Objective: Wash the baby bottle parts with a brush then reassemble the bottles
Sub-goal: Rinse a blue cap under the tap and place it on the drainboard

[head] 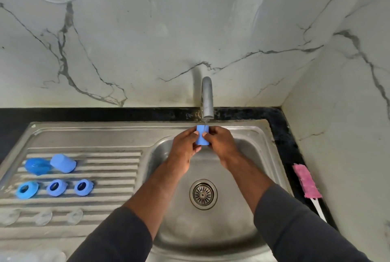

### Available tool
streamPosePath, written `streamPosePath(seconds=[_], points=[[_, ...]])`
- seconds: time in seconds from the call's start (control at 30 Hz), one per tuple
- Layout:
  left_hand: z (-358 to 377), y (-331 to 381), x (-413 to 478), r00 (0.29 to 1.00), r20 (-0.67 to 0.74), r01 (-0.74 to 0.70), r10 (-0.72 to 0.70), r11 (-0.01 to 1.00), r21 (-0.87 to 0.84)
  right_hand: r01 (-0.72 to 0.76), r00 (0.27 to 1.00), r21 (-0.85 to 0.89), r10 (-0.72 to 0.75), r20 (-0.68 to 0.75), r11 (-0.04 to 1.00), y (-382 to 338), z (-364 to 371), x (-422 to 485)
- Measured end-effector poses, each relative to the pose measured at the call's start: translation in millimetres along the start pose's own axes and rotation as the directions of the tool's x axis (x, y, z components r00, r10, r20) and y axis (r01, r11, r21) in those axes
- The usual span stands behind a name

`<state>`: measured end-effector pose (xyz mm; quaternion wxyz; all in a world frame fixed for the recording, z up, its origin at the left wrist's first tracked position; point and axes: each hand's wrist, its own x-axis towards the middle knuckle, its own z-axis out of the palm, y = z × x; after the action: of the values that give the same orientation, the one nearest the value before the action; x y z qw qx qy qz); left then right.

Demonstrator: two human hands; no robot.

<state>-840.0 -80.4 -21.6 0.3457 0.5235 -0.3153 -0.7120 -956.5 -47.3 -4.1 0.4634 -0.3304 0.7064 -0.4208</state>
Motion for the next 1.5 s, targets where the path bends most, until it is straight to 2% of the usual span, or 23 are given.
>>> streamPosePath(seconds=[0.1,0.23,0.33,0.43,0.47,0.53,0.6,0.63,0.73,0.8,0.87,1.0,1.07,1.13,1.2,1.4,1.5], points=[[-4,-5,3,1.000,0.005,-0.026,0.026,1.000,0.005,0.000,1.000,0.059,-0.001,0.025,0.998,3,5,1],[-11,-20,1,0.978,-0.030,-0.192,0.205,0.952,0.238,-0.032,0.999,0.125,0.028,0.037,0.992,11,13,-2],[-11,-24,1,0.965,0.013,-0.253,0.261,0.922,0.292,0.024,0.996,0.116,-0.014,-0.087,0.993,14,16,5],[-9,-22,1,0.932,0.067,-0.351,0.355,0.844,0.405,0.006,0.988,0.165,0.019,-0.150,0.986,9,13,5],[-9,-22,2,0.918,0.092,-0.382,0.385,0.805,0.454,0.017,0.985,0.154,0.010,-0.172,0.988,7,14,2],[-7,-22,-2,0.910,0.112,-0.398,0.399,0.764,0.508,0.086,0.975,0.009,-0.082,-0.209,0.996,4,14,-6],[-4,-22,-5,0.916,0.077,-0.380,0.393,0.793,0.476,0.150,0.969,-0.119,-0.170,-0.180,0.982,4,15,-11],[-4,-23,-5,0.917,0.049,-0.374,0.395,0.812,0.448,0.157,0.974,-0.117,-0.173,-0.144,0.981,5,15,-11],[-5,-17,-5,0.927,0.048,-0.362,0.372,0.854,0.374,0.104,0.994,0.076,-0.102,-0.038,0.992,5,11,-12],[-8,-12,-4,0.925,0.105,-0.378,0.364,0.862,0.337,0.037,0.999,0.214,-0.042,0.016,0.976,4,7,-13],[-12,-10,-5,0.903,0.163,-0.429,0.397,0.839,0.334,-0.036,0.997,0.272,0.017,0.074,0.962,2,3,-17],[-17,-12,-5,0.894,0.231,-0.441,0.384,0.848,0.295,-0.184,0.982,0.494,0.141,0.123,0.850,8,2,-19],[-18,-13,-7,0.895,0.240,-0.433,0.376,0.861,0.266,-0.260,0.966,0.537,0.214,0.147,0.803,10,2,-17],[-19,-14,-7,0.908,0.229,-0.399,0.351,0.890,0.218,-0.304,0.951,0.498,0.234,0.200,0.812,8,1,-17],[-20,-14,-9,0.921,0.231,-0.362,0.315,0.909,0.206,-0.277,0.957,0.460,0.201,0.208,0.844,6,2,-15],[-13,-6,-2,0.963,0.201,-0.224,0.178,0.946,0.234,-0.173,0.985,0.475,0.149,0.087,0.863,0,5,-3],[-11,-2,-1,0.971,0.155,-0.206,0.180,0.964,0.170,-0.141,0.990,0.518,0.113,0.085,0.843,-4,9,-1]])
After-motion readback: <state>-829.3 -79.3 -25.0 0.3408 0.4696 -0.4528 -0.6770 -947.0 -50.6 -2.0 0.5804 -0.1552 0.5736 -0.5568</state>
